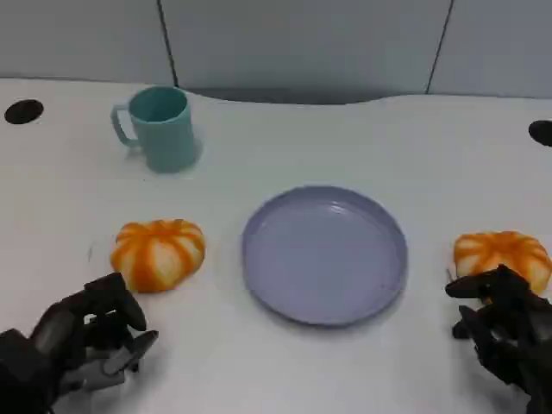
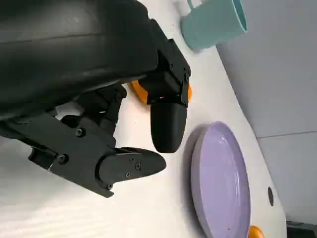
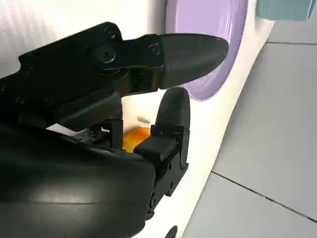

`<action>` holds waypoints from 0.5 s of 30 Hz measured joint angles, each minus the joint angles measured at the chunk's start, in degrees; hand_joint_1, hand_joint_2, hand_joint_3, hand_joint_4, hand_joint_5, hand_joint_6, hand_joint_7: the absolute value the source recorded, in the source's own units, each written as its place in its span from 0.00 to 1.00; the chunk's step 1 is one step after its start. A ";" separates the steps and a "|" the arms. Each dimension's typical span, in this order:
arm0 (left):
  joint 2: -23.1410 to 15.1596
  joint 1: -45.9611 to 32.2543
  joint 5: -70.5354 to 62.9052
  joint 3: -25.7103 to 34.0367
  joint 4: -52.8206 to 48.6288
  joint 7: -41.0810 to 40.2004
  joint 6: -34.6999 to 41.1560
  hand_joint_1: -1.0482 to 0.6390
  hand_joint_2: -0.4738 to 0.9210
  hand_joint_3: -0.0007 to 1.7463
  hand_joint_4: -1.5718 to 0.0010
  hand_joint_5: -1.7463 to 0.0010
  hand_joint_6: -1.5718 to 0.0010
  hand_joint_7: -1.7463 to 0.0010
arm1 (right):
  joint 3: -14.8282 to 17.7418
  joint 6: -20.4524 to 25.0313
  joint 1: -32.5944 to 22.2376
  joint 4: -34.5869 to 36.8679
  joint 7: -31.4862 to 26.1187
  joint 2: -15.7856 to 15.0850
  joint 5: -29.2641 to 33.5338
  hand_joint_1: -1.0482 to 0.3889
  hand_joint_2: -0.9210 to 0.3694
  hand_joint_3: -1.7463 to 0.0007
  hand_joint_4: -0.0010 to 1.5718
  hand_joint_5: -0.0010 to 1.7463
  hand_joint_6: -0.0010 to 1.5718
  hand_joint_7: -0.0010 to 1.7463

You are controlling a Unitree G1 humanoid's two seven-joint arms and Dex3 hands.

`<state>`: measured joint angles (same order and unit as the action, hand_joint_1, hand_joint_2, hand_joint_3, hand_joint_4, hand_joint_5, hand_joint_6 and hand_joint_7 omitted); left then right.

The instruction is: Grasp the bread from the table and place it into the plate.

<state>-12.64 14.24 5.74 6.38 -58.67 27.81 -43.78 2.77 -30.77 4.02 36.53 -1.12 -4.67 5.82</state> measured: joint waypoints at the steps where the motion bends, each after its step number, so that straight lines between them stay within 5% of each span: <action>1: 0.00 0.00 -0.01 0.00 0.00 -0.02 0.00 0.46 0.78 0.37 0.50 0.00 0.65 0.00 | 0.01 0.00 0.00 0.02 0.11 0.00 -0.16 0.57 0.00 0.78 0.36 0.82 0.34 0.65; 15: 0.00 0.12 -0.03 0.04 -0.08 -0.04 0.01 0.45 0.79 0.36 0.51 0.00 0.65 0.00 | 0.12 -0.19 0.00 0.15 0.78 0.00 -0.84 0.56 0.00 0.78 0.36 0.83 0.34 0.66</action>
<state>-12.64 14.35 5.71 6.41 -58.75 27.77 -43.77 2.90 -30.96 4.02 36.69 -0.34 -4.66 4.98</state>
